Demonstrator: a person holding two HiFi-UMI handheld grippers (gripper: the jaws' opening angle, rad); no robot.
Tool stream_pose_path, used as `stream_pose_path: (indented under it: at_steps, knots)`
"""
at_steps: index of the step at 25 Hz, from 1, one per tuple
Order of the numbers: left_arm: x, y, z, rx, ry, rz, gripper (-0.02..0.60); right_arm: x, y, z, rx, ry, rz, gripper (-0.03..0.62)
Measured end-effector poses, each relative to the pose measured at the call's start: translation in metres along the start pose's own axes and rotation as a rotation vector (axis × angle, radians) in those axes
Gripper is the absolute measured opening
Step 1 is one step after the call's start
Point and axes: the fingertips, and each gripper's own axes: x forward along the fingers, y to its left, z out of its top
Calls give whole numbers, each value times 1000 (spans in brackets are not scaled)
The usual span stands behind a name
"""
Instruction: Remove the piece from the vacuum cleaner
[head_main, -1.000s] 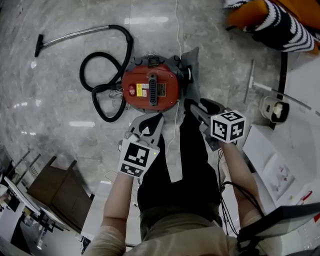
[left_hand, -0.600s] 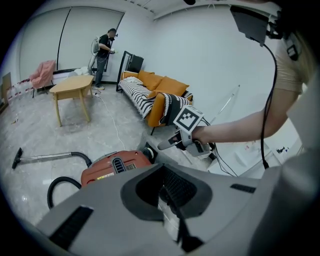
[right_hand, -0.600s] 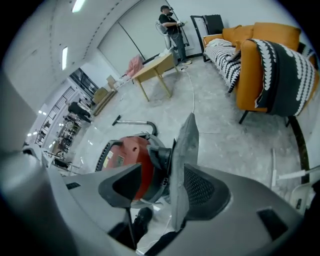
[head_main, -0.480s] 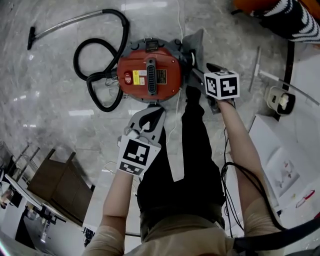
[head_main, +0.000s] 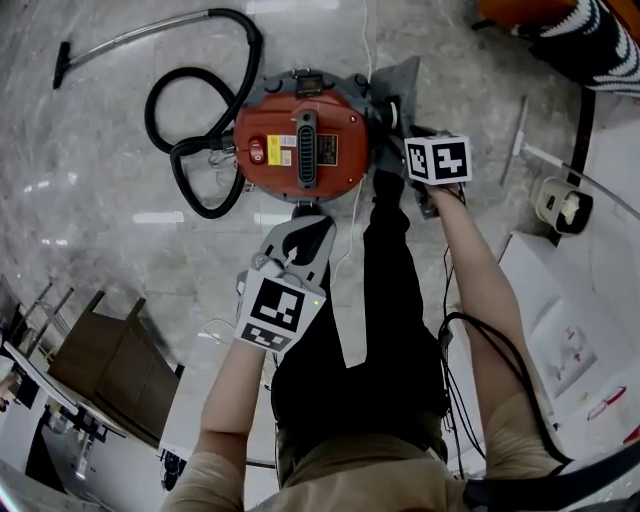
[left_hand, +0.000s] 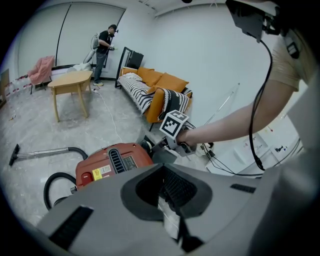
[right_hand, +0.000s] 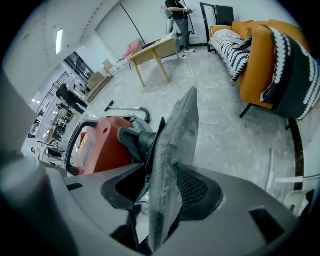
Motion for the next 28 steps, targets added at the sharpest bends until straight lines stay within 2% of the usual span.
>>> stream_pose_path:
  at_steps: [5,8,14,16,28]
  knots:
    - [5,-3,-3,-2,4,-8,3,0,-7,0,45,-25,8,85]
    - [5,-5,-1,1,6,-11,3,1,-10,-3,143,-44,46,41]
    - [9,-4,-1,6,13,-7,3,4,-12,-5,504,-123,191,40]
    - [11,-6,-1,8,18,-10,3,4,-13,-6,587,-141,224,40]
    - [12,-8,2,17,27,-10,3,5,-17,-7,800,-184,302,44]
